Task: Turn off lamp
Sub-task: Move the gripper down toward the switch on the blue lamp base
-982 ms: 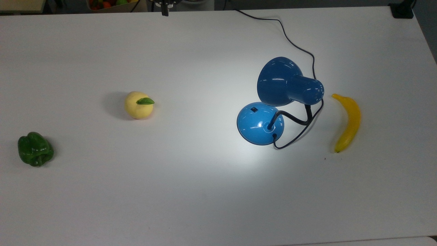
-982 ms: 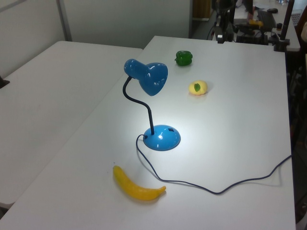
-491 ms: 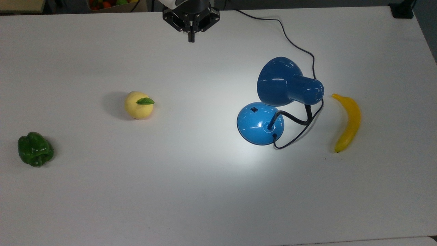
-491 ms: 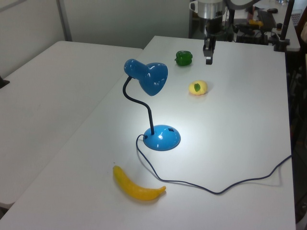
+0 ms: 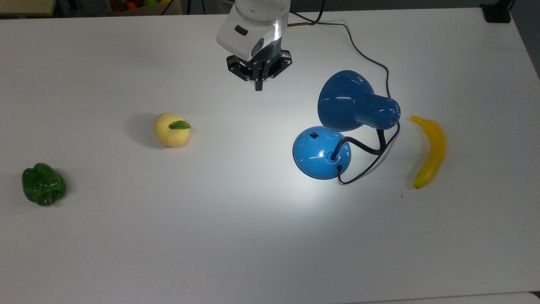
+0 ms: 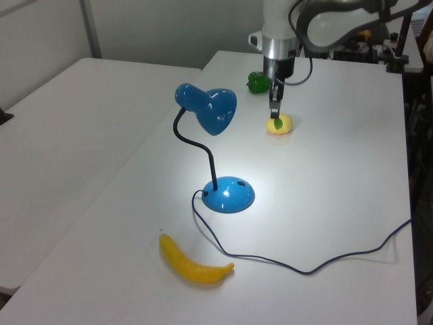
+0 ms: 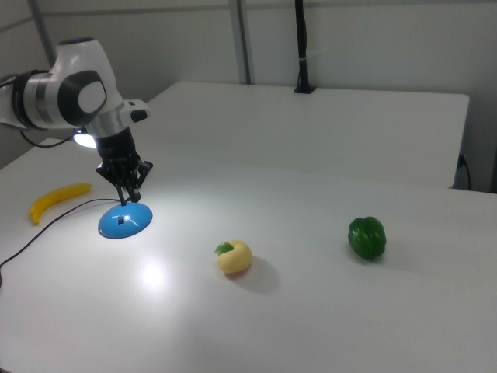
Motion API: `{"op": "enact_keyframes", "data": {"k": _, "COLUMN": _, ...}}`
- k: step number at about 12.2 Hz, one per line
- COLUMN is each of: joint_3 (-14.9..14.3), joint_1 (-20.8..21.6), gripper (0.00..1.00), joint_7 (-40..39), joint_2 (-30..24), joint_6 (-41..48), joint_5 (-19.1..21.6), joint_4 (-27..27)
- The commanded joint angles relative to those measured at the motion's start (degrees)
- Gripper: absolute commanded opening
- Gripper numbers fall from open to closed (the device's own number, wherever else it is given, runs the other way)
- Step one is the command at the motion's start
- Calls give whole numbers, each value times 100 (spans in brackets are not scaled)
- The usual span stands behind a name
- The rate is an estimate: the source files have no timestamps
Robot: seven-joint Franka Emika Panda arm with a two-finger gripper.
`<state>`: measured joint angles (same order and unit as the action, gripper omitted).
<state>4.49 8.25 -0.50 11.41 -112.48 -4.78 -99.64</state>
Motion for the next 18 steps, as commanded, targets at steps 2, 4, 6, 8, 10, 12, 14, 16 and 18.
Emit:
{"op": "enact_keyframes", "data": {"k": 2, "joint_3": 113, "joint_1": 36, "gripper": 0, "joint_7": -1047, "joint_2": 265, "joint_6": -476, "joint_5": 74, "joint_4": -73}}
{"op": "enact_keyframes", "data": {"k": 4, "joint_3": 297, "joint_1": 10, "gripper": 0, "joint_7": -1198, "joint_2": 423, "joint_6": -818, "joint_5": 74, "joint_4": -143}}
{"op": "enact_keyframes", "data": {"k": 6, "joint_3": 376, "joint_1": 27, "gripper": 0, "joint_7": -1216, "joint_2": 555, "joint_6": -1407, "joint_5": 74, "joint_4": -292}}
{"op": "enact_keyframes", "data": {"k": 8, "joint_3": 534, "joint_1": 19, "gripper": 0, "joint_7": -1216, "joint_2": 651, "joint_6": -1706, "joint_5": 74, "joint_4": -363}}
{"op": "enact_keyframes", "data": {"k": 10, "joint_3": 544, "joint_1": 45, "gripper": 0, "joint_7": -1216, "joint_2": 731, "joint_6": -1926, "joint_5": 74, "joint_4": -424}}
{"op": "enact_keyframes", "data": {"k": 12, "joint_3": 605, "joint_1": 54, "gripper": 0, "joint_7": -1216, "joint_2": 792, "joint_6": -2137, "joint_5": 65, "joint_4": -547}}
{"op": "enact_keyframes", "data": {"k": 14, "joint_3": 632, "joint_1": 71, "gripper": 0, "joint_7": -1207, "joint_2": 845, "joint_6": -2164, "joint_5": 57, "joint_4": -618}}
{"op": "enact_keyframes", "data": {"k": 16, "joint_3": 632, "joint_1": 142, "gripper": 0, "joint_7": -1216, "joint_2": 889, "joint_6": -2173, "joint_5": 56, "joint_4": -618}}
{"op": "enact_keyframes", "data": {"k": 18, "joint_3": 632, "joint_1": 177, "gripper": 0, "joint_7": -1207, "joint_2": 950, "joint_6": -2374, "joint_5": 39, "joint_4": -609}}
